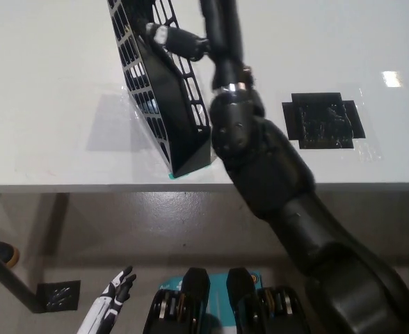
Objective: A notebook is kept standing on the table on the right hand side and a black shelf is kept on the left hand side and the robot uses its right hand to grab the notebook and places it in the shelf
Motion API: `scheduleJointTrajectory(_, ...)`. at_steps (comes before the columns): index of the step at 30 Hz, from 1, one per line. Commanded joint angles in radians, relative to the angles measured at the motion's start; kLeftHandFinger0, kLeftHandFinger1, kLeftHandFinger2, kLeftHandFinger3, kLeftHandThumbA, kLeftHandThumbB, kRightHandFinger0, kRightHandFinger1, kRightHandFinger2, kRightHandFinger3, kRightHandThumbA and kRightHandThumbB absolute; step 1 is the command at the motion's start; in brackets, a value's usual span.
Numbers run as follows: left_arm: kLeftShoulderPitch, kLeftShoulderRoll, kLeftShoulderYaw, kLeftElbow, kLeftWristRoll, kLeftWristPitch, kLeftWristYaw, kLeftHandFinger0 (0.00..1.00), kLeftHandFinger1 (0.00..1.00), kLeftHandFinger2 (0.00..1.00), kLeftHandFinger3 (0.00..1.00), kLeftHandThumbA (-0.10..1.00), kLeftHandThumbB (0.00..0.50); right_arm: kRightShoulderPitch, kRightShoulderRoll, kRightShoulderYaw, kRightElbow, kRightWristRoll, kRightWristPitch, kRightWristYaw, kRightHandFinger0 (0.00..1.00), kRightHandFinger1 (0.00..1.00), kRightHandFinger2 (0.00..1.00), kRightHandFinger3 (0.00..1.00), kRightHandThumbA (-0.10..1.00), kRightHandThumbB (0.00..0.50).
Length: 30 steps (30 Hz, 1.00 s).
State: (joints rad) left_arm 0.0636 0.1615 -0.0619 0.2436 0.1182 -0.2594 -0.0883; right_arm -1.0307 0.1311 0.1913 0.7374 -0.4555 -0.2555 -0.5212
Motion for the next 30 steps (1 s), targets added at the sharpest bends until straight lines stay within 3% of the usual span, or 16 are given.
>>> scheduleJointTrajectory(1, -0.015, 0.02, 0.005, -0.034, 0.002, -0.004, -0.003, 1.0, 1.0, 1.0, 1.0, 1.0, 0.181, 0.157, -0.141, -0.025, -0.795, 0.049, 0.228, 0.281, 1.0, 1.0, 1.0, 1.0, 1.0, 0.319)
scheduleJointTrajectory(5, -0.017, 0.019, 0.007, -0.025, 0.005, -0.02, 0.004, 1.0, 1.0, 1.0, 1.0, 1.0, 0.181, 0.303, -0.195, -0.036, -1.067, 0.088, 0.219, 0.308, 1.0, 1.0, 1.0, 1.0, 1.0, 0.284)
scheduleJointTrajectory(8, -0.023, 0.021, 0.007, -0.031, 0.01, -0.003, 0.004, 1.0, 1.0, 1.0, 1.0, 1.0, 0.186, 0.401, -0.243, -0.029, -1.209, 0.156, 0.215, 0.333, 1.0, 1.0, 1.0, 1.0, 1.0, 0.305)
scheduleJointTrajectory(9, -0.029, 0.023, 0.009, -0.032, 0.009, -0.002, 0.003, 1.0, 1.0, 1.0, 1.0, 1.0, 0.185, 0.481, -0.264, -0.023, -1.285, 0.151, 0.198, 0.334, 1.0, 1.0, 1.0, 1.0, 1.0, 0.263)
scheduleJointTrajectory(13, -0.044, 0.023, 0.006, -0.024, 0.02, -0.006, 0.008, 1.0, 1.0, 1.0, 1.0, 1.0, 0.18, 0.667, -0.267, 0.039, -1.39, 0.167, 0.137, 0.315, 1.0, 1.0, 1.0, 1.0, 1.0, 0.289)
scheduleJointTrajectory(16, -0.054, 0.02, 0.006, -0.015, 0.021, -0.008, 0.011, 1.0, 1.0, 1.0, 1.0, 1.0, 0.195, 0.798, -0.243, 0.103, -1.409, 0.173, 0.095, 0.295, 1.0, 1.0, 1.0, 1.0, 1.0, 0.339)
scheduleJointTrajectory(17, -0.054, 0.02, 0.007, -0.014, 0.02, -0.008, 0.012, 1.0, 1.0, 1.0, 1.0, 1.0, 0.196, 0.81, -0.239, 0.109, -1.407, 0.178, 0.093, 0.295, 1.0, 1.0, 1.0, 1.0, 1.0, 0.343)
scheduleJointTrajectory(19, -0.048, 0.019, 0.011, -0.023, 0.016, 0.008, 0.012, 1.0, 1.0, 1.0, 1.0, 1.0, 0.205, 0.895, -0.258, 0.117, -1.314, 0.153, -0.018, 0.265, 1.0, 1.0, 1.0, 1.0, 1.0, 0.262)
scheduleJointTrajectory(22, -0.04, 0.02, 0.013, -0.036, 0.013, 0.022, 0.01, 1.0, 1.0, 1.0, 1.0, 1.0, 0.211, 0.961, -0.267, 0.085, -1.161, 0.164, -0.085, 0.228, 1.0, 1.0, 1.0, 1.0, 1.0, 0.224)
scheduleJointTrajectory(28, -0.067, 0.009, 0.024, -0.016, -0.003, -0.008, 0.015, 1.0, 1.0, 1.0, 1.0, 1.0, 0.195, 1.015, -0.272, 0.04, -0.886, 0.255, -0.056, 0.268, 1.0, 1.0, 1.0, 1.0, 1.0, 0.268)
scheduleJointTrajectory(30, -0.065, 0.003, 0.027, -0.021, -0.005, -0.007, 0.016, 1.0, 1.0, 1.0, 1.0, 1.0, 0.192, 1.02, -0.266, 0.026, -0.791, 0.308, -0.065, 0.292, 1.0, 1.0, 1.0, 1.0, 1.0, 0.325)
